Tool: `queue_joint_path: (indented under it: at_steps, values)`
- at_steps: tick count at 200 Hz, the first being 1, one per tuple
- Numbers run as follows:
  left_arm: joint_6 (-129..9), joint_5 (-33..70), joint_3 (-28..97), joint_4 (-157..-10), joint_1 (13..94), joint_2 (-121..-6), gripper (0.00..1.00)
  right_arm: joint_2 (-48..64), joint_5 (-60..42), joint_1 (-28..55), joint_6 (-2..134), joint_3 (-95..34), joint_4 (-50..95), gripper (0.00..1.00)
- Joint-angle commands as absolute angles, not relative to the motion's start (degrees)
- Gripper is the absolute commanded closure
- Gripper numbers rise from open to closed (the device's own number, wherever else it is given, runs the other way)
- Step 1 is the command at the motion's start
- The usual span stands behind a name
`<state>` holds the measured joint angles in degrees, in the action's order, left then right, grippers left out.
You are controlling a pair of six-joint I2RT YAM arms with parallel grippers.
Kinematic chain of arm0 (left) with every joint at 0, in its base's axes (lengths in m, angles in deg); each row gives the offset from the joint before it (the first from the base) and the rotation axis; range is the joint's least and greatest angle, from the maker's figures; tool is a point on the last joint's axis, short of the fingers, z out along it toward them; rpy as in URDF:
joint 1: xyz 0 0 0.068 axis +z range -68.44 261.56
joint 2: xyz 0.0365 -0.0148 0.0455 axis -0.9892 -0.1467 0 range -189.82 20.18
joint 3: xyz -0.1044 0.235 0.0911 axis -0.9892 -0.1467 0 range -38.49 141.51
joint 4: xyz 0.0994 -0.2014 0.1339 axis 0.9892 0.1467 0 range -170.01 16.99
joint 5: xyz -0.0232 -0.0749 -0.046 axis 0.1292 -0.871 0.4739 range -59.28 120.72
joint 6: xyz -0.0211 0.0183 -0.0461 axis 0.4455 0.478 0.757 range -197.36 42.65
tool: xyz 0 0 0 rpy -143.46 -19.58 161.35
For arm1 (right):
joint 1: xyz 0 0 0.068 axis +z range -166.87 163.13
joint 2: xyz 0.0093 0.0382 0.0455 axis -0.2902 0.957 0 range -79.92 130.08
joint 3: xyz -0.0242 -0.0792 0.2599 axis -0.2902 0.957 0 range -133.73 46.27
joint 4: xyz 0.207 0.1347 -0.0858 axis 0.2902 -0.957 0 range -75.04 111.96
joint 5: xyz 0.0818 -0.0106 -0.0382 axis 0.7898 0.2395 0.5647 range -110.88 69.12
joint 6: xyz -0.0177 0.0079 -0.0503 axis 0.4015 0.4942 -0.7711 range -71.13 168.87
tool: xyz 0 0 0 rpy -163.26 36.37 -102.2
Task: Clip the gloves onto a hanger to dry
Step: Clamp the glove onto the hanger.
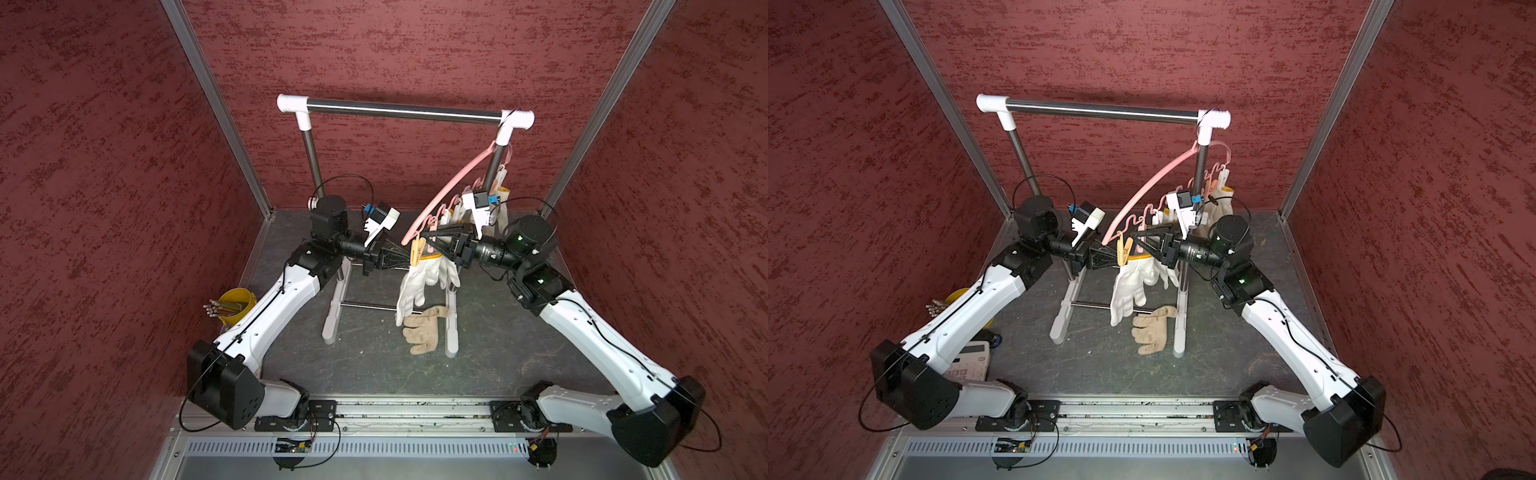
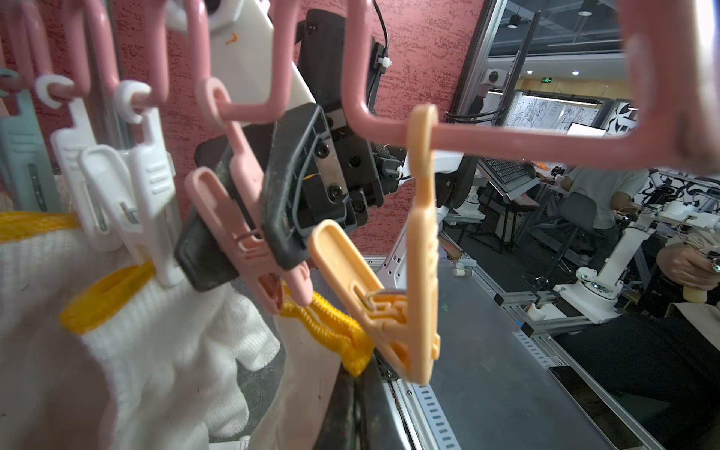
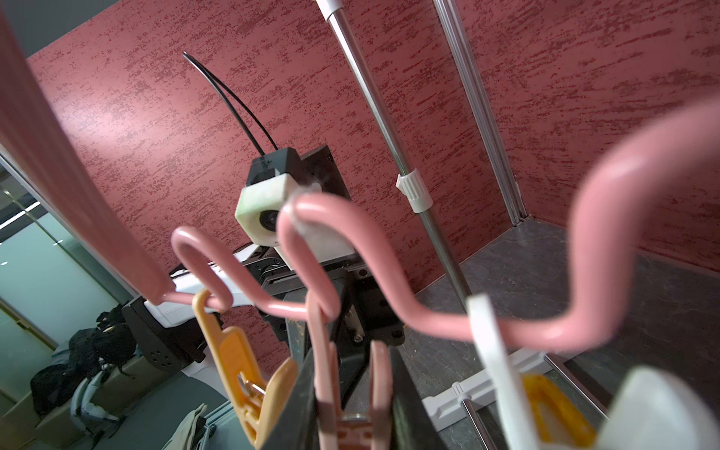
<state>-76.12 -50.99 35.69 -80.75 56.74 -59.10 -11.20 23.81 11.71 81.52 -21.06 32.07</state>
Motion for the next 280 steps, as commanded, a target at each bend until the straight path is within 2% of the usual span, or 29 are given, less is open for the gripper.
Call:
queue_joint_path:
  at_steps: [1, 180, 280]
  values:
    - [-77.0, -51.7, 38.0, -80.3, 56.4, -60.2, 1.0, -11.4, 22.5, 10.4, 82.7, -21.9, 36.7, 0.91]
    - [-77.0, -43.5, 39.0, -84.6, 57.1, -58.7, 1.0, -13.0, 23.1, 10.4, 84.8, -19.2, 39.3, 0.92]
    - [-71.9, -34.0, 32.1, -94.9, 57.5, -55.4, 1.0, -13.8, 22.9, 10.4, 85.3, -19.5, 39.9, 0.94]
